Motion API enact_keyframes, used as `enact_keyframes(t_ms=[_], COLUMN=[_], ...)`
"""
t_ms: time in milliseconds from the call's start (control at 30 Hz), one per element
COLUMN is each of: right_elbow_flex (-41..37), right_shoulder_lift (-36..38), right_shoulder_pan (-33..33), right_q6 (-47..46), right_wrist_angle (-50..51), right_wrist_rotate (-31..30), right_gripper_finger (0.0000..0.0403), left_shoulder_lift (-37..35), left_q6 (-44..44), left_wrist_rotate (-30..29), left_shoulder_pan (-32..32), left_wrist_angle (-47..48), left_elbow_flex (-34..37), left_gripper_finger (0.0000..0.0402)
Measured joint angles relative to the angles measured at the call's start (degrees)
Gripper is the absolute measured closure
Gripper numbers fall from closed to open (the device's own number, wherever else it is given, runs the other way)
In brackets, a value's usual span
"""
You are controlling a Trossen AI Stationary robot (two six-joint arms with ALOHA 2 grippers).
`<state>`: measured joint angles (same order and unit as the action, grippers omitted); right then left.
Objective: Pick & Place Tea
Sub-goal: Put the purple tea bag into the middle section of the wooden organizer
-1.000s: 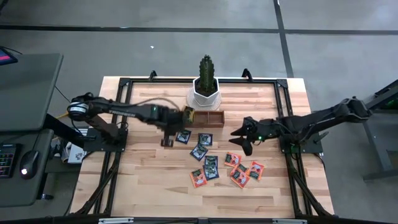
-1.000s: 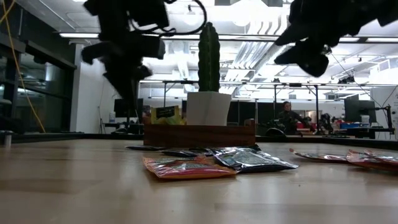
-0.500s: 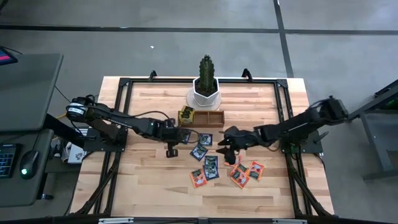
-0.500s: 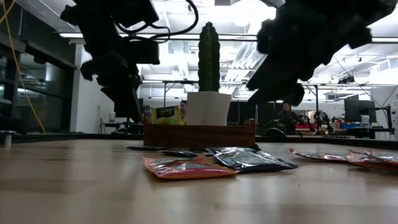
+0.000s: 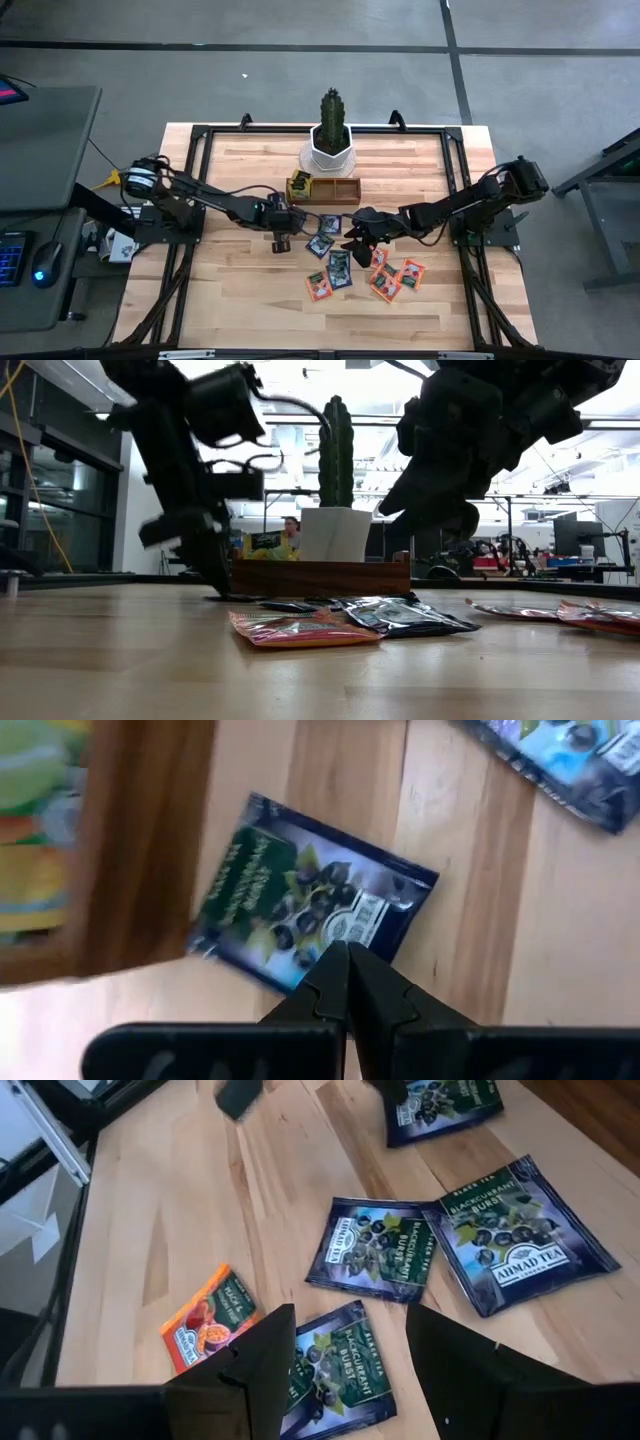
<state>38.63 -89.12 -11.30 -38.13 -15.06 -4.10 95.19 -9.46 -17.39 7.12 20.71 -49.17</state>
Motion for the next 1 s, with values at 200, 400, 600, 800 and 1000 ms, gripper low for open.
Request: enact_keyframes(t_ms=[200, 400, 600, 800, 1000], right_elbow_flex=[0.00, 0.00, 0.00, 0.00, 0.02], right_shoulder_lift=[0.02, 0.02, 0.02, -0.10, -4.26], right_shoulder_pan=[-1.24, -2.35, -2.37, -2.24, -1.05], right_q6=[-0.95, -2.49, -8.50, -10.92, -13.25], right_wrist_angle=[-0.22, -0.23, -1.38, -6.93, -11.93], right_wrist_rotate=[0.00, -0.08, -4.90, -8.56, -7.01], right_gripper_finger=[0.0214, 0.0214, 0.0214, 0.0214, 0.0214], left_shoulder_lift=[3.21, 3.96, 4.18, 4.77, 5.20], left_q6=[0.16, -1.45, -10.08, -17.63, -21.85], left_wrist_rotate=[1.10, 9.43, 14.73, 11.27, 8.59], left_shoulder_pan=[0.03, 0.55, 3.58, 8.65, 12.21], left_wrist_angle=[-0.85, -2.99, -5.56, -5.38, -4.94], left_elbow_flex=[-0.29, -0.37, -0.26, -0.20, -0.20], left_gripper_finger=[0.0401, 0.0401, 0.0401, 0.0401, 0.0401])
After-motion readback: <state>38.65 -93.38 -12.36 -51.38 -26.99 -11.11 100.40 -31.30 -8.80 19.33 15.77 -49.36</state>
